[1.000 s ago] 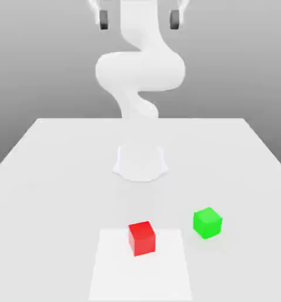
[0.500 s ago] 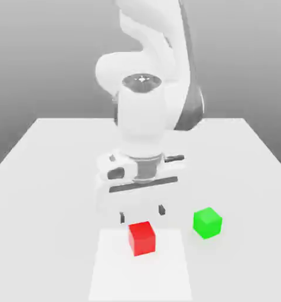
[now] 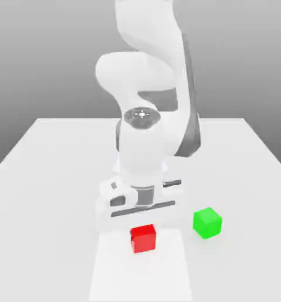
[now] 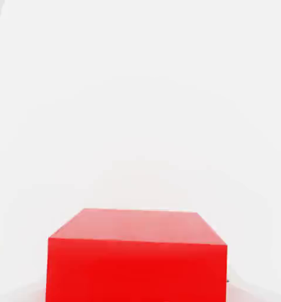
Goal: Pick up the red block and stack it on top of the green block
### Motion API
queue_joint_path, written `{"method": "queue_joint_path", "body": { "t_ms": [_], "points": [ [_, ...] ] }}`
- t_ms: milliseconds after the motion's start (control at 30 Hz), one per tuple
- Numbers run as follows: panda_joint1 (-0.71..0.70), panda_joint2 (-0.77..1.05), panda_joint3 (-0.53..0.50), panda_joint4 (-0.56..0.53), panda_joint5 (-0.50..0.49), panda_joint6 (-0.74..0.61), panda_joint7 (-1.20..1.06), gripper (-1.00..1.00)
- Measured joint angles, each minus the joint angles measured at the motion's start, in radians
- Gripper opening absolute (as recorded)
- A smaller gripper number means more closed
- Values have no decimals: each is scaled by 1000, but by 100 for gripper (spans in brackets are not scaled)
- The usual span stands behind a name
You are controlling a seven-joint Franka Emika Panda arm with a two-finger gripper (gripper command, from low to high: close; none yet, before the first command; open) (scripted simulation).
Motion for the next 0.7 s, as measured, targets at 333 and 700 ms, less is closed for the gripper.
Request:
{"method": "queue_joint_path", "body": {
  "t_ms": [333, 700],
  "points": [
    [199, -245, 84, -61, 18, -187, -280, -100],
    [371, -136, 145, -87, -1, -51, -498, -100]
  ]
}}
